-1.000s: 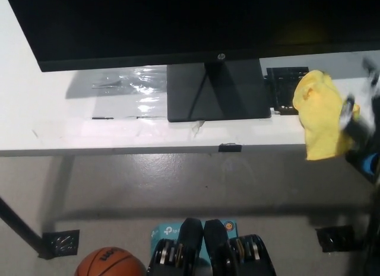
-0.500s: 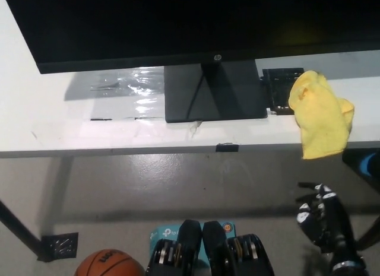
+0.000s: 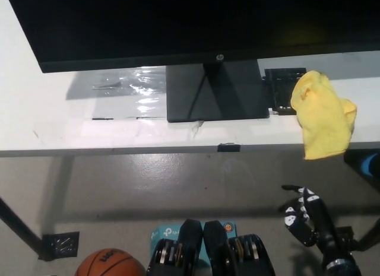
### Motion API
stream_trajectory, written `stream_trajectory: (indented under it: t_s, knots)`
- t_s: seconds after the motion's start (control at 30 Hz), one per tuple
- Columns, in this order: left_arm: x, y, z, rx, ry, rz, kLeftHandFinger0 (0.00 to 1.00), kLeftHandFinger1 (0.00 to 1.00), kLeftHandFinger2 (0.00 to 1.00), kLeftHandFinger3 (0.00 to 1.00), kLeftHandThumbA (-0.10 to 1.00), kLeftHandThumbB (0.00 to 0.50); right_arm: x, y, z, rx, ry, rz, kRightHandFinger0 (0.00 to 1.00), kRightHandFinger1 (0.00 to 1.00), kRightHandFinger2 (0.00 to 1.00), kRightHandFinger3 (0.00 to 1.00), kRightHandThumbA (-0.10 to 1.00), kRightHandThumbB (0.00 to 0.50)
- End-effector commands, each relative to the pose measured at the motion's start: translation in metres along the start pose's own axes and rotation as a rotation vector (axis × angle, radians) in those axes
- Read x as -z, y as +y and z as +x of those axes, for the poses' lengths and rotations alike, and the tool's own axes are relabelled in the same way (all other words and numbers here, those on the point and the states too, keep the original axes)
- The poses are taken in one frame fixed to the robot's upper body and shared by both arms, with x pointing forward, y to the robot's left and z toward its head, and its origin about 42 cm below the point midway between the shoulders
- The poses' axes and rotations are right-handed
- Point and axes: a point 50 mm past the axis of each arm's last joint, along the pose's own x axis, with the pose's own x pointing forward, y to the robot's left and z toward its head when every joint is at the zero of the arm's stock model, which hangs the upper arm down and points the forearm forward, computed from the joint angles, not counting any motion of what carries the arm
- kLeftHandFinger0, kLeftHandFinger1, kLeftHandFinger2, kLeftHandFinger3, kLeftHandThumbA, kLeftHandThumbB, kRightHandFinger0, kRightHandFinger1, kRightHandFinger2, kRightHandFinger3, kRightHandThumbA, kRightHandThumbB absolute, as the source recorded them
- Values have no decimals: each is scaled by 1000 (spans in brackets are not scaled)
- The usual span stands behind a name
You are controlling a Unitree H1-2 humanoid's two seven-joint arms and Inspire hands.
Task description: The robot uses its right hand to pick up the cloth kept in the middle of the desk and use it to wipe the monitor in the middle of the desk by swiping its screen twice
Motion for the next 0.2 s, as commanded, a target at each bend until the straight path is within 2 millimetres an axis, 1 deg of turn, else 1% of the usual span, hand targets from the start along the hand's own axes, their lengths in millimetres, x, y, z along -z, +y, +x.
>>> stream_trajectory:
  t_s: [0.0,0.03,0.07,0.13,0.17]
  knots:
    - [-6,12,2,-110,-124,15,1000,1000,1000,1000,310,391,-8,-2,7,-149,-25,-71,327,358,503,738,-100,71]
    - [-6,12,3,-110,-119,14,1000,1000,1000,1000,304,394,-8,-2,6,-168,-24,-84,333,358,502,721,-100,79]
    - [-5,12,3,-106,-111,15,1000,1000,1000,1000,305,401,-7,-1,7,-209,-18,-104,303,333,482,698,-100,83]
    - [-9,12,7,-97,-111,17,1000,1000,1000,1000,315,405,-7,-5,8,-217,-10,-122,273,308,456,695,-100,78]
    - [-9,12,7,-93,-112,19,1000,1000,1000,1000,314,395,-7,-5,8,-221,-8,-128,285,323,472,709,-100,70]
